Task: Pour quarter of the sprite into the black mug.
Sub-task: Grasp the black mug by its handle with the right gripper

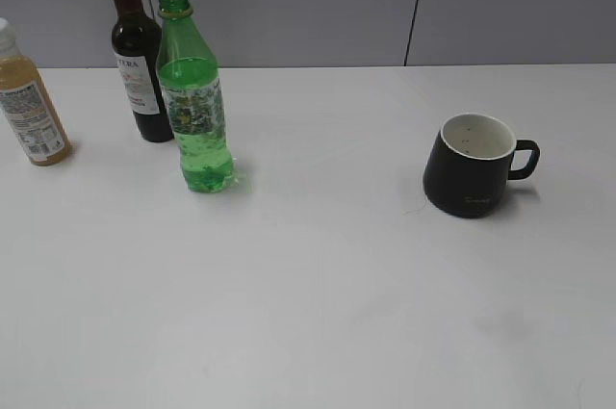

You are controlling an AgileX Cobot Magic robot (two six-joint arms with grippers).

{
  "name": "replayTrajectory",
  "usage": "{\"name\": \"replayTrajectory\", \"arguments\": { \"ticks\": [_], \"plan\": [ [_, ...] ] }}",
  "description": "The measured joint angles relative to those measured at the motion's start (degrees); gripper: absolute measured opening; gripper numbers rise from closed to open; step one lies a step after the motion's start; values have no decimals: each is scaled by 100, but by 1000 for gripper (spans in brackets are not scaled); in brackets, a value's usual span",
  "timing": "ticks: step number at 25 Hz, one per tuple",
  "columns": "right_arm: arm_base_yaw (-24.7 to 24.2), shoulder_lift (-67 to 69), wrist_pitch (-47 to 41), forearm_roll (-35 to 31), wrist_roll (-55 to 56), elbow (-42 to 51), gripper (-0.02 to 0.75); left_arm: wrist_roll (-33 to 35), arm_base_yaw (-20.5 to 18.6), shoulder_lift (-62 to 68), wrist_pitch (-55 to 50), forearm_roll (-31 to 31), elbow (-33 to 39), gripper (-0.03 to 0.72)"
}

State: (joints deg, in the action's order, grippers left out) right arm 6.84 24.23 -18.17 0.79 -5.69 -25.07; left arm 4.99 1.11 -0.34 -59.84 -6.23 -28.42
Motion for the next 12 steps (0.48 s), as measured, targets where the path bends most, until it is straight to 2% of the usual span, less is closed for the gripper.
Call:
{"name": "replayTrajectory", "arguments": {
  "ticks": [3, 5, 8, 10, 12],
  "plan": [
    [0, 563, 631, 0, 4, 84, 594, 0, 0, 0, 0, 0, 0, 239],
    [0, 974, 1283, 0, 4, 240, 594, 0, 0, 0, 0, 0, 0, 274],
    [0, 1595, 2134, 0, 4, 495, 594, 0, 0, 0, 0, 0, 0, 430],
    [0, 2025, 2610, 0, 4, 637, 594, 0, 0, 0, 0, 0, 0, 573],
    [0, 2513, 3061, -17, 4, 717, 594, 0, 0, 0, 0, 0, 0, 631]
  ]
}}
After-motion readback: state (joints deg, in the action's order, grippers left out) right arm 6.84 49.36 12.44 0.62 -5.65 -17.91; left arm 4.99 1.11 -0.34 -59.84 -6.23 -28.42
